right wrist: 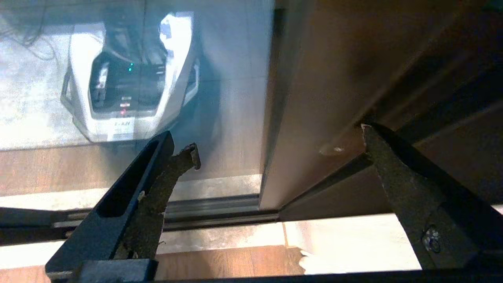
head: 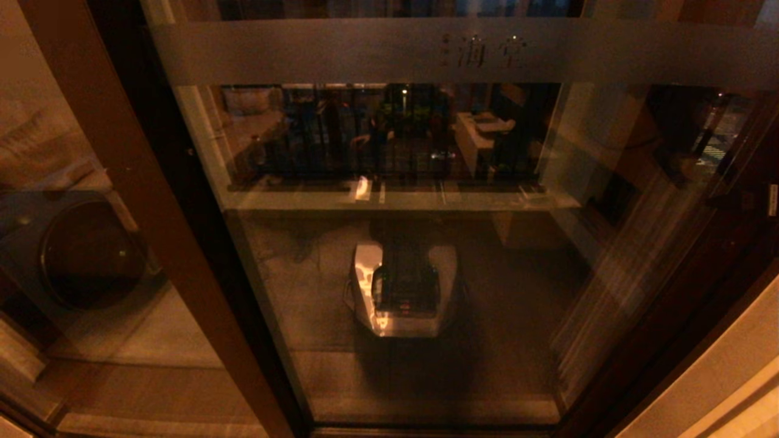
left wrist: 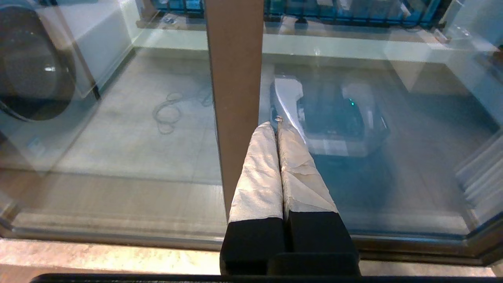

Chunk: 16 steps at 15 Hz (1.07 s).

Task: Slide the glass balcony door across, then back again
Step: Open the slid door

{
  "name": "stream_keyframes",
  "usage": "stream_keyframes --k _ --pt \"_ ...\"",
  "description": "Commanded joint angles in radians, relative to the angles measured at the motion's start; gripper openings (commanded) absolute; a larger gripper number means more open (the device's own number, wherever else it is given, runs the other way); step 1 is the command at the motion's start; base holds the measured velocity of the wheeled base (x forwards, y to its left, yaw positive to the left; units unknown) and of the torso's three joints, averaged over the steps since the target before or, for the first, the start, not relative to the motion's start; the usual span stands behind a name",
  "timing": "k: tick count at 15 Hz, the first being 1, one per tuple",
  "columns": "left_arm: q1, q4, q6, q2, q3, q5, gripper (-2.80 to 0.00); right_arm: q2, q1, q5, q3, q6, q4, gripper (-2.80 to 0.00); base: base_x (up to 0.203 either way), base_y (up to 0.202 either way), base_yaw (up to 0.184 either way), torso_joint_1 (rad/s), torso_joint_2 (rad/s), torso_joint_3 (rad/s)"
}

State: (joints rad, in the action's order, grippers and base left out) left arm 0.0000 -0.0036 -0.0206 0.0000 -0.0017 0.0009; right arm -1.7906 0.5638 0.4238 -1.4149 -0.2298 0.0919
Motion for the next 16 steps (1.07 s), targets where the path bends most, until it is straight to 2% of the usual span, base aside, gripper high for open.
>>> stream_keyframes --k 1,5,16 --pt "0.000 0.001 -0.001 0.000 0.000 0.001 -2.80 0.005 0.002 0.001 0.007 -0.002 0.002 0.00 0.000 0.000 0.000 0.000 0.00 0.000" --pt "0.000 0.000 -0.001 -0.001 0.000 0.000 -2.80 0.014 0.018 0.000 0.004 -0.019 0.045 0.00 0.000 0.000 0.000 0.000 0.00 0.000" --pt "0.000 -0.001 -0.001 0.000 0.000 0.001 -2.80 -0.055 0.021 0.003 -0.065 -0.017 0.043 0.00 0.000 0.000 0.000 0.000 0.00 0.000"
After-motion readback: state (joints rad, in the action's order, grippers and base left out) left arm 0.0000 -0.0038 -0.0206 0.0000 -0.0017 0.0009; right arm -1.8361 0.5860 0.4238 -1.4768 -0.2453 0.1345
